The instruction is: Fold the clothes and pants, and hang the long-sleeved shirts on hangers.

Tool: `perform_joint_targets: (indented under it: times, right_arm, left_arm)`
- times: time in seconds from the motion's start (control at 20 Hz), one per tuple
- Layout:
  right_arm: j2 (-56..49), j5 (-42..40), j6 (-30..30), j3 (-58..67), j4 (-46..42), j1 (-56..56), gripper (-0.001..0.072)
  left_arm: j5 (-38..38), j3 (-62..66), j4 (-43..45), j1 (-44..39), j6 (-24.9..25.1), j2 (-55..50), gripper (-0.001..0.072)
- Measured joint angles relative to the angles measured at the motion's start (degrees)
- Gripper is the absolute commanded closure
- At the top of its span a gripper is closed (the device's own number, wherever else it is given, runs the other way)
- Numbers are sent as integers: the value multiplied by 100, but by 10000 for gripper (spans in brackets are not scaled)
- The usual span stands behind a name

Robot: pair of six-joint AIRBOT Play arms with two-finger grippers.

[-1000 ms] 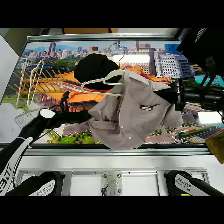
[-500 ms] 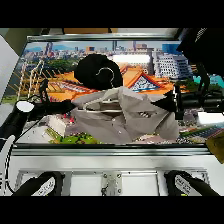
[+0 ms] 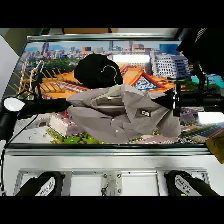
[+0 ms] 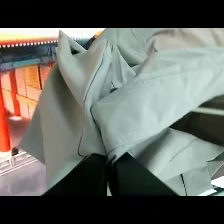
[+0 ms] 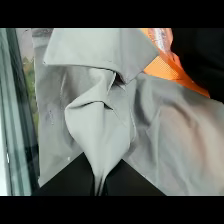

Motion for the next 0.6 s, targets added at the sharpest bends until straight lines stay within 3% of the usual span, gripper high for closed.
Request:
perform_joint_targets:
  times: [0.4, 0.6]
  right_arm:
    - [15, -531, 238, -94, -151, 337, 708]
    - [15, -1117, 295, -111, 621, 710, 708]
  left_arm:
    - [-142, 74, 151, -133, -155, 1580, 694]
    - [-522, 114, 715, -629, -673, 2304, 694]
